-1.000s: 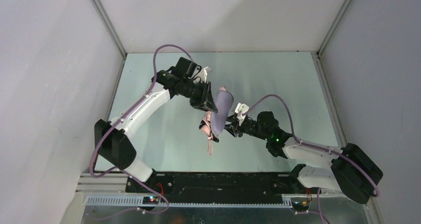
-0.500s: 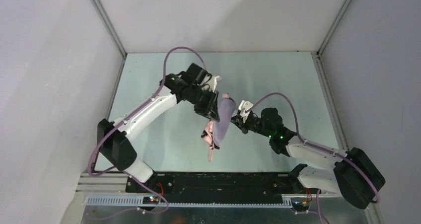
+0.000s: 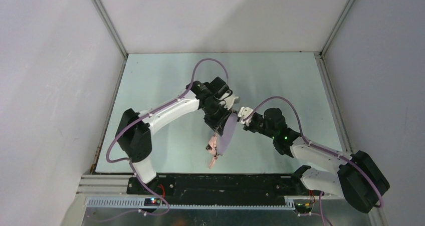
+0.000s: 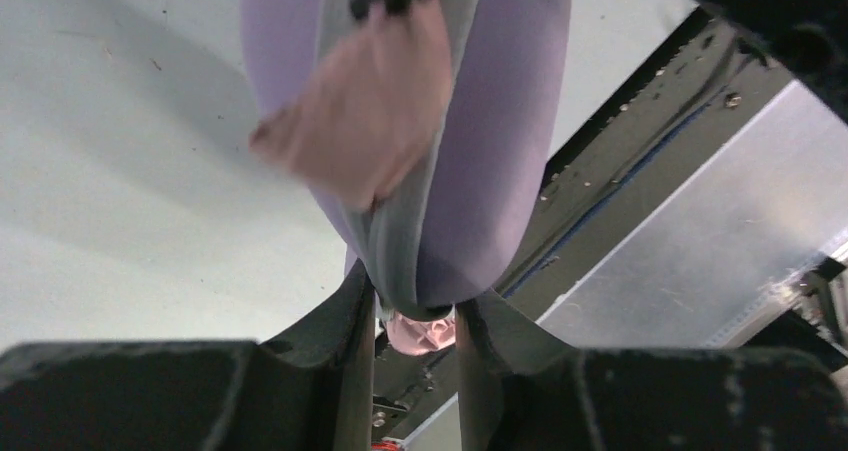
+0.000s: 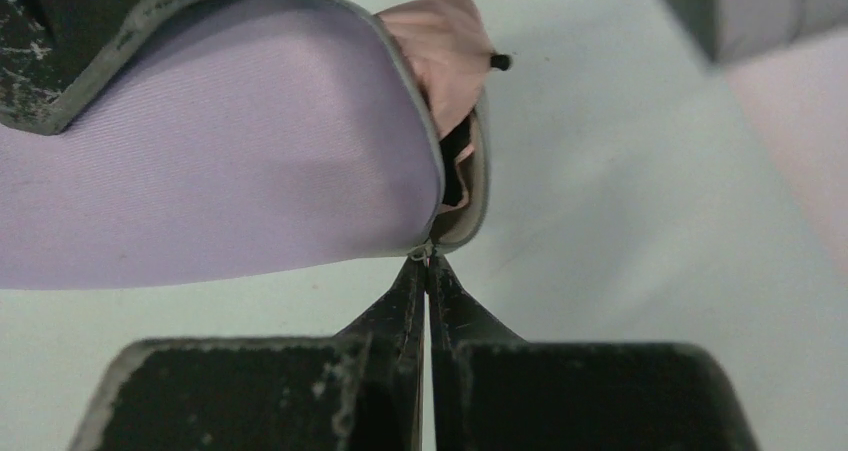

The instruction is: Put away the umbrella

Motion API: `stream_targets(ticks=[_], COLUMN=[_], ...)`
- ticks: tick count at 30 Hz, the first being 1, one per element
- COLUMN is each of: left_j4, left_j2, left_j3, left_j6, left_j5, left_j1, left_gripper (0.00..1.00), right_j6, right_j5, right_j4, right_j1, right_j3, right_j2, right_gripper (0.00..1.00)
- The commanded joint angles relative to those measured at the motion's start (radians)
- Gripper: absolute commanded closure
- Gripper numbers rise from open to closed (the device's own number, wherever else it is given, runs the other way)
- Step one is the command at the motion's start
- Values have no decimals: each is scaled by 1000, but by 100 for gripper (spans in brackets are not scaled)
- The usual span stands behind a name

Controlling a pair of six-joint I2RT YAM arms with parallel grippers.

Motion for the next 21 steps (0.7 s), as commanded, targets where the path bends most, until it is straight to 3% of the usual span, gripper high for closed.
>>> stream_targets(ticks=[1,7,8,10,12,16,21], left_j4=[-92,76,103,196,309,518,689], left_j2=[75,135,127,93,51,5,26], left_j3=[10,-13,-33,-75,-132,-239,-311], left_j6=[84,37,6,-38,-73,-130,-159], left_j5=[-6,-46,-55,-41,-4,98,202], left_j1=[-52,-82,-76,-59,-43,-11,2], left_gripper=[100,98,93,60,45,27,24], right_j6=[-168,-164,-135,-88,-33,31,45], right_j5=[207,218,215,221,236,273,296], right_j4=[128,141,136,135,131,159,155], right_j1=[11,53,53,62,64,64,57], right_j3=[41,13,6,-28,-71,-138,-142], right_j2=[-21,-23,-34,-57,-83,-121,-136], right_gripper=[100,100,100,100,100,100,100])
